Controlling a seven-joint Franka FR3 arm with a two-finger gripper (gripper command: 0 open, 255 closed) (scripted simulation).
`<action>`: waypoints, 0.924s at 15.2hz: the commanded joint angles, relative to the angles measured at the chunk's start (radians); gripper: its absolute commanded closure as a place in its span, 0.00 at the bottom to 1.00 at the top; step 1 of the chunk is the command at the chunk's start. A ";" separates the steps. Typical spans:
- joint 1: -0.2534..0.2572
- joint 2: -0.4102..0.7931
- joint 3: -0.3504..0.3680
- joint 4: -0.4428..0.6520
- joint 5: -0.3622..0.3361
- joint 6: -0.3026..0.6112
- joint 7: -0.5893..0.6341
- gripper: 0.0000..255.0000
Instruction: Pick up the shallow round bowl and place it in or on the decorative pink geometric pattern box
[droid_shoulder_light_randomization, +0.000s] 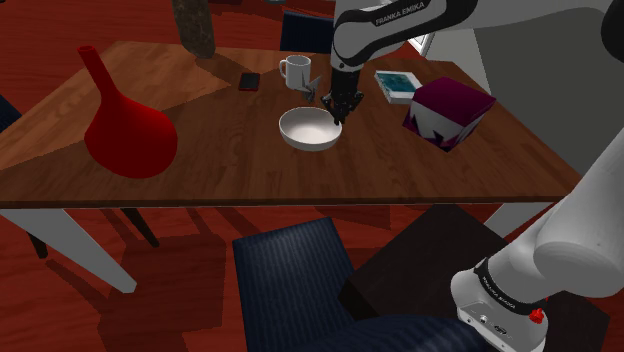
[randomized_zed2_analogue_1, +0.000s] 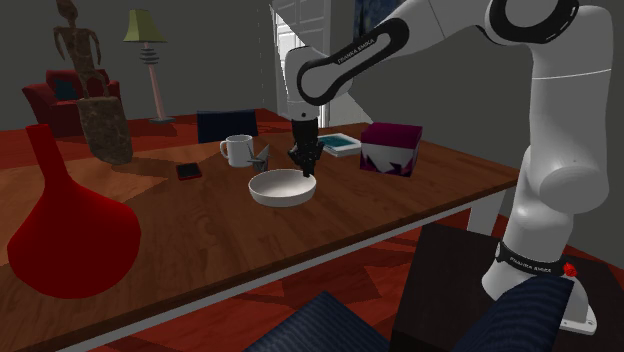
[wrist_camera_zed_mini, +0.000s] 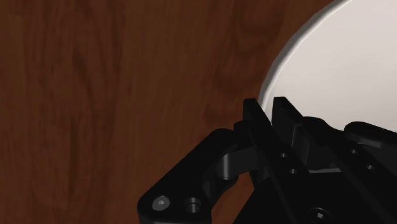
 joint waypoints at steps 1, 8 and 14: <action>0.000 0.000 0.000 0.000 0.000 0.000 0.000 1.00; 0.000 -0.020 0.000 0.029 0.002 -0.049 -0.002 1.00; 0.000 -0.044 0.001 0.080 0.005 -0.124 -0.005 1.00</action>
